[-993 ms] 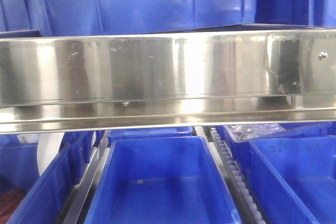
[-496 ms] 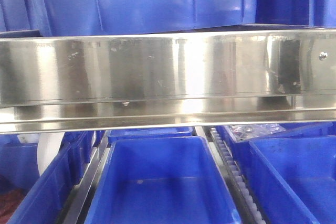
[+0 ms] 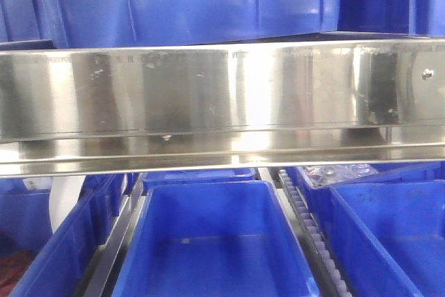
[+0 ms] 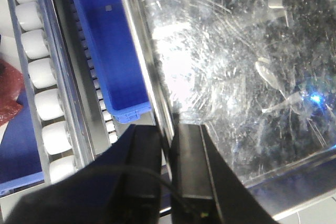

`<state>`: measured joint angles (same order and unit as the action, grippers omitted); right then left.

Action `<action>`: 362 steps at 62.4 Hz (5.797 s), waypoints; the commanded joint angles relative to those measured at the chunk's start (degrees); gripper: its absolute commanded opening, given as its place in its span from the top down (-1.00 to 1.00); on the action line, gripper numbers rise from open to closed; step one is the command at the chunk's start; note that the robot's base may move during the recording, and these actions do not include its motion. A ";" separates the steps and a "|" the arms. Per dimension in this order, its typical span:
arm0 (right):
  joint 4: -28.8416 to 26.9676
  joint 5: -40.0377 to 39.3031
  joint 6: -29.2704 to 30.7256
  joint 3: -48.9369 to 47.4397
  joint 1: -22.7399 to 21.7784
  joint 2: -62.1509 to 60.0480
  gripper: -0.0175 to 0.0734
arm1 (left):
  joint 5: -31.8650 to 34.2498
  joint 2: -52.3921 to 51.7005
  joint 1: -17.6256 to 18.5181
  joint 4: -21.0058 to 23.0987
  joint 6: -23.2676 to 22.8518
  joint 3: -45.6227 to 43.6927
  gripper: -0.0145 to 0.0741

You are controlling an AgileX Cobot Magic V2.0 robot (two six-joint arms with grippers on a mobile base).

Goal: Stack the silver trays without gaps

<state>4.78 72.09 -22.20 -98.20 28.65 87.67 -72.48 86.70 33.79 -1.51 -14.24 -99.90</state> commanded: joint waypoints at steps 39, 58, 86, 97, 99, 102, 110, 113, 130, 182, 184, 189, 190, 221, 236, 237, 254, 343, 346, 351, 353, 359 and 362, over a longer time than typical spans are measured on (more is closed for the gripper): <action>-2.14 4.22 1.10 -1.67 0.46 -2.45 0.49 | -2.12 -2.52 0.96 5.91 2.75 -1.98 0.78; -2.14 4.22 1.10 -1.67 0.46 -2.45 0.49 | -2.12 -2.52 0.96 5.10 2.75 -1.98 0.78; -2.14 4.22 1.10 -1.67 0.46 -2.45 0.49 | -2.12 -2.52 0.96 4.78 2.75 -1.98 0.78; -2.14 4.22 1.10 -1.67 0.46 -2.45 0.49 | -2.12 -2.52 0.96 4.78 2.75 -1.98 0.78; -2.14 4.22 1.10 -1.67 0.46 -2.45 0.49 | -2.12 -2.52 0.96 4.78 2.75 -1.98 0.78; -2.14 4.22 1.10 -1.67 0.46 -2.45 0.49 | -2.12 -2.52 0.96 4.78 2.75 -1.98 0.78; -2.14 4.22 1.10 -1.67 0.46 -2.45 0.49 | -2.12 -2.52 0.96 4.78 2.75 -1.98 0.78; -2.14 4.22 1.10 -1.67 0.46 -2.45 0.49 | -2.12 -2.52 0.96 4.78 2.75 -1.98 0.78; -2.14 4.22 1.10 -1.67 0.46 -2.45 0.49 | -2.12 -2.52 0.96 4.78 2.75 -1.98 0.78; -2.14 4.22 1.10 -1.67 0.46 -2.45 0.49 | -2.12 -2.52 0.96 5.62 2.75 -1.98 0.78; -2.14 4.22 1.10 -1.67 0.46 -2.45 0.49 | -2.12 -2.52 0.96 5.62 2.75 -1.98 0.78; -2.14 4.22 1.10 -1.67 0.46 -2.45 0.49 | -2.12 -2.52 0.96 5.62 2.75 -1.98 0.78; -2.14 4.22 1.10 -1.67 0.46 -2.45 0.49 | -2.12 -2.52 0.96 5.62 2.75 -1.98 0.78; -2.14 4.22 1.10 -1.67 0.46 -2.45 0.49 | -2.12 -2.52 0.96 5.62 2.75 -1.98 0.78; -2.14 4.22 1.10 -1.67 0.46 -2.45 0.49 | -2.12 -2.52 0.96 5.62 2.75 -1.98 0.78; -2.14 4.22 1.10 -1.67 0.46 -2.45 0.49 | -2.12 -2.52 0.96 5.62 2.75 -1.98 0.78; -2.14 4.22 1.10 -1.67 0.46 -2.45 0.49 | -0.96 -2.52 0.96 5.62 2.75 -1.98 0.78; -2.14 4.22 1.10 -1.67 0.46 -2.27 0.49 | -0.38 -2.52 0.96 5.85 2.75 -1.98 0.78; -2.14 4.22 1.10 -1.67 0.46 -2.27 0.49 | -0.38 -2.52 0.96 5.85 2.75 -1.98 0.78; -2.14 4.22 1.10 -1.67 0.46 -2.27 0.49 | -0.38 -2.52 0.96 5.85 2.75 -1.98 0.78; -2.14 4.22 1.10 -1.67 0.46 -2.27 0.49 | -0.38 -2.52 0.96 5.85 2.75 -1.98 0.78; -2.14 4.22 1.10 -1.67 0.46 -2.27 0.49 | -0.38 -2.52 0.96 5.85 2.75 -1.98 0.78; -2.14 4.22 1.10 -1.67 0.46 -2.27 0.49 | -0.38 -2.52 0.96 5.85 2.75 -1.98 0.78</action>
<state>4.90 72.09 -22.20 -98.20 28.65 87.55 -72.48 86.61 33.79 -1.27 -13.90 -99.90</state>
